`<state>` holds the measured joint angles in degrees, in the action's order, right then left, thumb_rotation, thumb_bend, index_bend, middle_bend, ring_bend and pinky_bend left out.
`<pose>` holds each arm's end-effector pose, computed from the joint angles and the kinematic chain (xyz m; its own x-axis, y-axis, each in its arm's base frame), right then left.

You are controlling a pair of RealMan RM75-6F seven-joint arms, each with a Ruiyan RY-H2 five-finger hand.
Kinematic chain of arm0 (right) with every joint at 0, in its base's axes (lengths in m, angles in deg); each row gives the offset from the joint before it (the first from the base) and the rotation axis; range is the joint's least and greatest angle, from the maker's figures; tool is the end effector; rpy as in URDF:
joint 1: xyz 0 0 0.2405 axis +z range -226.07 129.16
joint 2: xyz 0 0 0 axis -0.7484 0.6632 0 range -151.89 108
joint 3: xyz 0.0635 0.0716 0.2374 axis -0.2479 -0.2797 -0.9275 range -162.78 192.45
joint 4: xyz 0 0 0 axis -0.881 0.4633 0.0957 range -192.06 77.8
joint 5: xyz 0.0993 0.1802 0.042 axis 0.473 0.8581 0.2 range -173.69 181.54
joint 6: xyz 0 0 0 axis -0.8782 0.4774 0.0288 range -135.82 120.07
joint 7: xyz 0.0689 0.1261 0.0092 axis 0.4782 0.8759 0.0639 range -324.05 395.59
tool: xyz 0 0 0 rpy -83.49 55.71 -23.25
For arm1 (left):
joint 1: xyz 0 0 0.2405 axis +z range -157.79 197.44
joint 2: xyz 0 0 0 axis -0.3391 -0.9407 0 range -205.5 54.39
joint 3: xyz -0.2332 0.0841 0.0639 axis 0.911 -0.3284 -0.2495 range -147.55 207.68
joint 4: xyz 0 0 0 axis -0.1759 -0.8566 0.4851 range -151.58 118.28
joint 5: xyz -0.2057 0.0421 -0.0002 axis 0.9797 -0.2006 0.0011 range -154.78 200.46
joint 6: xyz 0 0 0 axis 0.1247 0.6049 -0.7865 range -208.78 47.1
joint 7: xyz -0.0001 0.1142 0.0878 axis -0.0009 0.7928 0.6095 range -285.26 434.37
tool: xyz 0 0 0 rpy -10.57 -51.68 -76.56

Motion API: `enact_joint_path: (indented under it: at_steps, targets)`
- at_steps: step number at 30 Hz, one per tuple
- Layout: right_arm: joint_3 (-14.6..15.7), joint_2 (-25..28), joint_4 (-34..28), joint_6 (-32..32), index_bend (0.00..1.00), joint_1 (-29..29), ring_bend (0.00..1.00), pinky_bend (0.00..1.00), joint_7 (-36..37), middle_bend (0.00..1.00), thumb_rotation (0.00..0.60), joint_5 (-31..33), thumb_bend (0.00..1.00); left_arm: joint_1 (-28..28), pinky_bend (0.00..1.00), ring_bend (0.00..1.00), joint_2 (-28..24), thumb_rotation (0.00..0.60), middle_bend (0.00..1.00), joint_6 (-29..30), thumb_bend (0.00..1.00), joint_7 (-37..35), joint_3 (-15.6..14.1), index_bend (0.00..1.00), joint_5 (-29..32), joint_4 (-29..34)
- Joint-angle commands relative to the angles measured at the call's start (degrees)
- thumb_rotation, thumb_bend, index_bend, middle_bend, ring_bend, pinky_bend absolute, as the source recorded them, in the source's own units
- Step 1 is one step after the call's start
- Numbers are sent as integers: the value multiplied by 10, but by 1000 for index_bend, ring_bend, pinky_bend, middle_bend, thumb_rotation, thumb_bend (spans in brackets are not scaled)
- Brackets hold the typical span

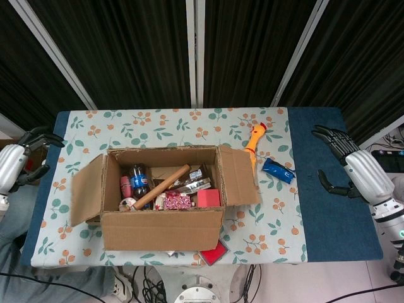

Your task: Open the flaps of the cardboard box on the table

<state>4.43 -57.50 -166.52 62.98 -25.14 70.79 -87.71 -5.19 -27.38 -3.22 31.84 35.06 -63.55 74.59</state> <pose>-0.1779 -0.2698 0.2526 0.0864 -0.1610 0.9832 -0.9260 -0.3770 0.0197 -0.2450 0.2918 0.2439 -0.0227 0.0689 0.9974 0.9531 -0.2996 0.0424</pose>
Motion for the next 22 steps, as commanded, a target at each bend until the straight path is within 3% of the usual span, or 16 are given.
enact_joint_path:
  at_steps: [1, 4, 7, 10, 12, 17, 22]
  targets:
    - [4, 2, 0, 12, 0, -9, 0, 0, -3, 0, 600, -5, 478, 29, 203, 104, 31, 4, 256, 33, 0, -6, 1, 325, 4, -30]
    - [15, 7, 10, 34, 0, -33, 0, 0, -51, 0, 600, -2, 477, 51, 203, 105, 39, 6, 226, 53, 2, 67, -4, 264, 12, -40]
    - [36, -3, 26, 63, 0, -73, 0, 0, -167, 0, 600, 11, 477, 78, 203, 104, 38, 50, 186, 66, 12, 181, -18, 203, 22, -34]
    - [53, -52, 55, 121, 0, -123, 0, 0, -298, 0, 600, 34, 466, 108, 203, 102, 41, 132, 165, 80, 14, 263, -32, 179, 36, -14]
    - [65, -103, 89, 161, 0, -157, 0, 0, -361, 0, 600, 47, 438, 126, 203, 98, 46, 148, 151, 87, 15, 293, -39, 168, 46, -2]
    - [88, -197, 176, 201, 0, -212, 0, 0, -358, 0, 600, 73, 357, 159, 203, 96, 75, 160, 137, 128, 15, 342, -44, 160, 34, -14]
    - [89, -241, 237, 199, 0, -229, 0, 0, -316, 0, 600, 89, 329, 167, 203, 96, 92, 167, 137, 137, 15, 351, -42, 156, 21, -33]
